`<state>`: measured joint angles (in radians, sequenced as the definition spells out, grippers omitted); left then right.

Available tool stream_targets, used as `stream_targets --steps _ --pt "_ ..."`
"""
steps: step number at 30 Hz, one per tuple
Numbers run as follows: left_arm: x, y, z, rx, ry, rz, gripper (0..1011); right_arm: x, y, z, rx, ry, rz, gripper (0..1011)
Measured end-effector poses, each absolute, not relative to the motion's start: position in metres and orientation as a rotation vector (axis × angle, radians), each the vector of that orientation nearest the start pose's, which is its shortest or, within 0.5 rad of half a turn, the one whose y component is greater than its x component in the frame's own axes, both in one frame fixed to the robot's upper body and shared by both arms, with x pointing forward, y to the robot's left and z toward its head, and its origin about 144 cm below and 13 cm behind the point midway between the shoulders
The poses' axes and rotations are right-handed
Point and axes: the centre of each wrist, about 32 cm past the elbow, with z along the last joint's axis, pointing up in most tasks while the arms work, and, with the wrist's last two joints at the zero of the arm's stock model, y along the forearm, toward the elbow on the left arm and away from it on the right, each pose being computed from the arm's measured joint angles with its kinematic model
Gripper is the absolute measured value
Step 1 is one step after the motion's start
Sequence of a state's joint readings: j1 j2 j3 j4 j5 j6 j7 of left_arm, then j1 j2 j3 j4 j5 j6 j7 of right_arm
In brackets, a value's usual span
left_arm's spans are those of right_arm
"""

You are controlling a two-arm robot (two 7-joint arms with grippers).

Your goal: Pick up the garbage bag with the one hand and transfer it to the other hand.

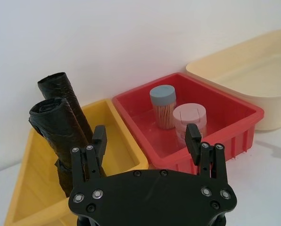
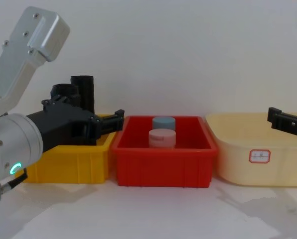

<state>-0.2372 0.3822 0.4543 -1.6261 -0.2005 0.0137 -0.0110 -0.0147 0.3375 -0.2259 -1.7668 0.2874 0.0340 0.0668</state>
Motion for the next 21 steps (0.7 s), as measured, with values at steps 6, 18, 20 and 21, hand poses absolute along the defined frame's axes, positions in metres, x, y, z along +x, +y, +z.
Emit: stream_targets --steps 6,18,20,21 --pt "0.492 0.1985 1.2044 0.061 -0.268 1.124 1002 0.4433 -0.2371 1.1887 0.026 -0.075 -1.229 1001" --pt "0.492 0.1984 1.2044 0.061 -0.268 1.124 1002 0.4433 -0.2371 1.1887 0.026 -0.075 -1.229 1001" --pt "0.492 0.1984 1.2045 0.061 -0.268 1.124 1002 0.4433 -0.2371 1.1887 0.026 -0.075 -1.229 1001" --pt "0.492 0.1984 1.2045 0.061 -0.268 1.124 1001 0.4433 -0.2371 1.1887 0.026 -0.075 -1.229 1001"
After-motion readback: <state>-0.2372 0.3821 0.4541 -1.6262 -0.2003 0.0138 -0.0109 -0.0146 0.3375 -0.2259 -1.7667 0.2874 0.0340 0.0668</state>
